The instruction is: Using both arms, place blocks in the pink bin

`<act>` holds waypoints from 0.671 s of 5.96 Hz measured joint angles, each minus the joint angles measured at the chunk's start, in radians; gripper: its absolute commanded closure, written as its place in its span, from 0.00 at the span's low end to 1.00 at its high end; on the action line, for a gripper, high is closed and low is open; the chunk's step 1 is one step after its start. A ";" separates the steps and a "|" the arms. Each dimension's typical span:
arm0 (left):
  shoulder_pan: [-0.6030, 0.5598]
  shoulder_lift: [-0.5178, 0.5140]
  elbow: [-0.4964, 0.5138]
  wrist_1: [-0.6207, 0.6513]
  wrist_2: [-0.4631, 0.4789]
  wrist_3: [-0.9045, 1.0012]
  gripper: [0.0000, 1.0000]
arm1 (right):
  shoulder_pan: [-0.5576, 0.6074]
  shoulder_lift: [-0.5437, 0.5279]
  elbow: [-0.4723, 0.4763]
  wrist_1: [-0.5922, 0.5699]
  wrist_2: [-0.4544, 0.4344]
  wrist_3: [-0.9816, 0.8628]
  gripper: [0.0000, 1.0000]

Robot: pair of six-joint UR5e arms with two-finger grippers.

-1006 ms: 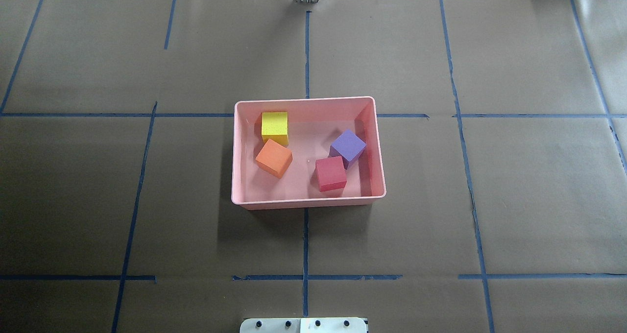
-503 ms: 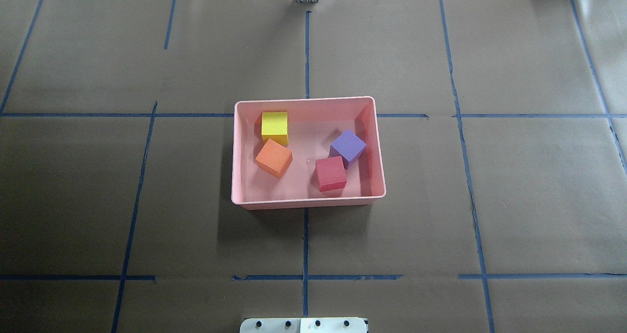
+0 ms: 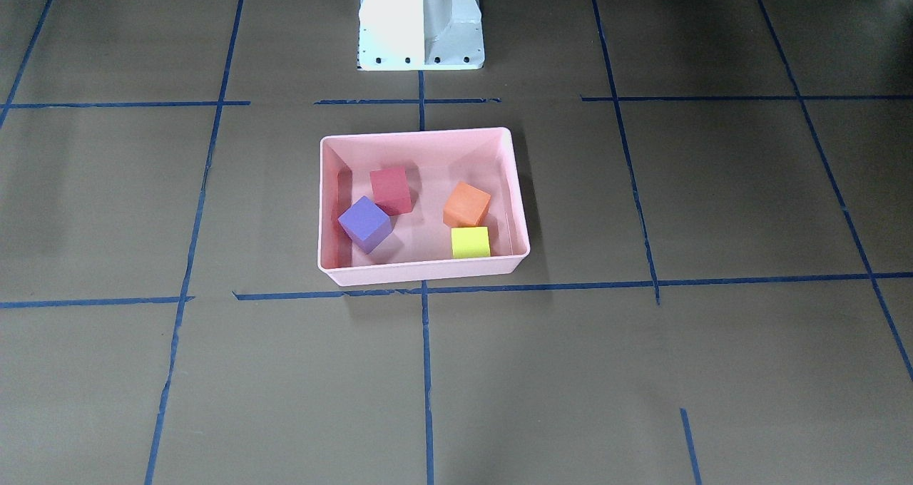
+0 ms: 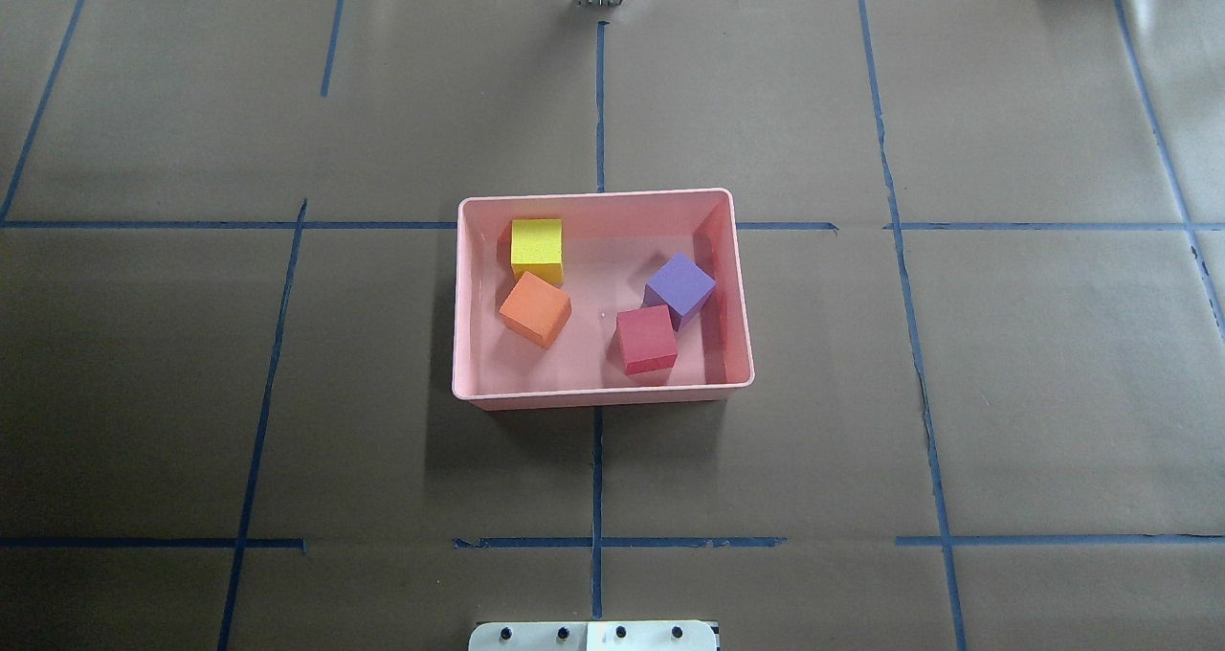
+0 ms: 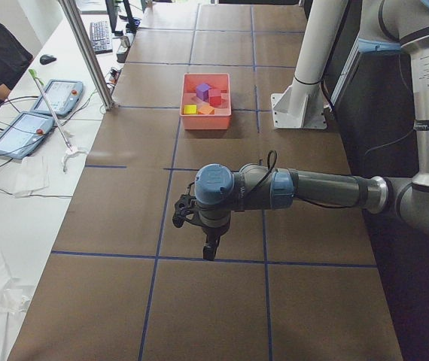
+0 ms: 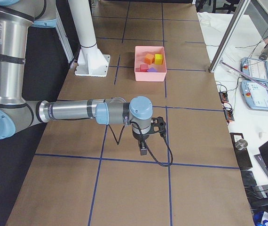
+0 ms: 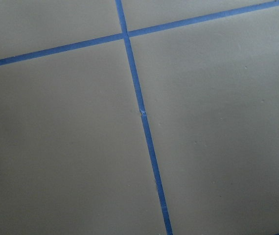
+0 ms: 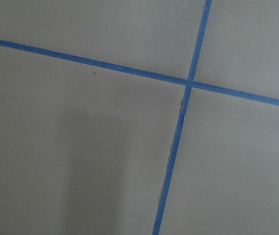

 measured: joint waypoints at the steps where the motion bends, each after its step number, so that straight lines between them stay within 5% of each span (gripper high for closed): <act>1: 0.000 -0.001 0.000 0.000 0.001 0.001 0.00 | 0.001 0.013 -0.008 0.000 -0.010 0.000 0.00; 4: 0.001 -0.009 0.007 0.001 0.001 -0.001 0.00 | 0.016 0.003 -0.010 -0.005 -0.015 0.002 0.00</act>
